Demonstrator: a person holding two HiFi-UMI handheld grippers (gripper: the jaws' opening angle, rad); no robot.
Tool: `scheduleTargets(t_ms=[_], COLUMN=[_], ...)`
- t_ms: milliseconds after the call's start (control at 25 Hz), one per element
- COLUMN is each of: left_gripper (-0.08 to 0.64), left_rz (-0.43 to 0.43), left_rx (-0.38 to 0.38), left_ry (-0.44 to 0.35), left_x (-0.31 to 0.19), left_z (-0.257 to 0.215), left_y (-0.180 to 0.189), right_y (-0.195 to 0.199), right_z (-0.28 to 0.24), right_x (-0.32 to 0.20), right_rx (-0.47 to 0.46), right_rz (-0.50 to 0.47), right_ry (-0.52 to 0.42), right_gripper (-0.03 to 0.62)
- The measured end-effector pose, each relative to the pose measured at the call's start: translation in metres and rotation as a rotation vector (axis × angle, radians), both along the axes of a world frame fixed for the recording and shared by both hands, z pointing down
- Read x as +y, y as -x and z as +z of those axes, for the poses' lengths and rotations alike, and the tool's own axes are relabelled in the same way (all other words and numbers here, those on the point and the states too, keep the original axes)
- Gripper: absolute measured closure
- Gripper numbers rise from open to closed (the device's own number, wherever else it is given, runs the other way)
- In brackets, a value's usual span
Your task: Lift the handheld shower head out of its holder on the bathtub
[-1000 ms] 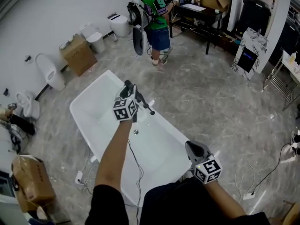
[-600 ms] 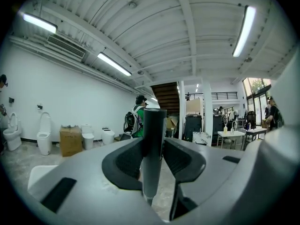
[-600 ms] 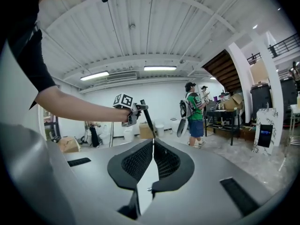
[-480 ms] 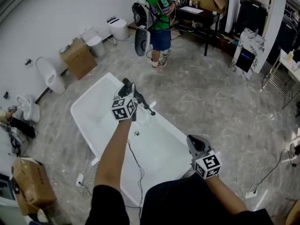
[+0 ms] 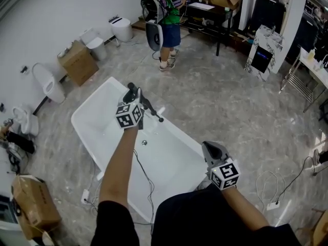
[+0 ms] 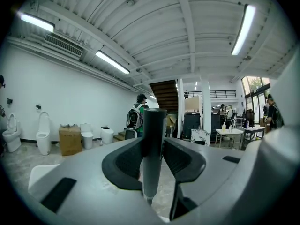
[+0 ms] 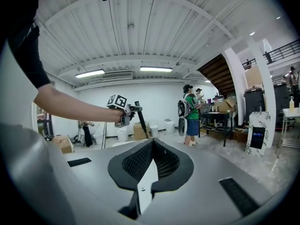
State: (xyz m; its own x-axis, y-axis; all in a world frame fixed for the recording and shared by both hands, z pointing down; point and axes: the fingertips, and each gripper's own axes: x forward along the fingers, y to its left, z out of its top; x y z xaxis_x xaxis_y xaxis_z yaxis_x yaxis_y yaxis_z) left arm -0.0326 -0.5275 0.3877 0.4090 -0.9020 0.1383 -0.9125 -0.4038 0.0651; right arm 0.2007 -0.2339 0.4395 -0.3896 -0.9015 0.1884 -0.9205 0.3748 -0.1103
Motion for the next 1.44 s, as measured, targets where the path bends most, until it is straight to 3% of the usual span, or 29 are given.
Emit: scheduleTargets(t_ms=[1440], left_gripper=[0.431], left_rz=[0.019], left_rx=[-0.055], left_ry=[0.073], left_x=[-0.037], left_z=[0.047], left_y=[-0.014], right_y=[-0.011], right_z=[0.027], right_x=[-0.017], right_rx=[0.066], right_rz=[-0.013], right_ry=[0.053], right_gripper=[0.594])
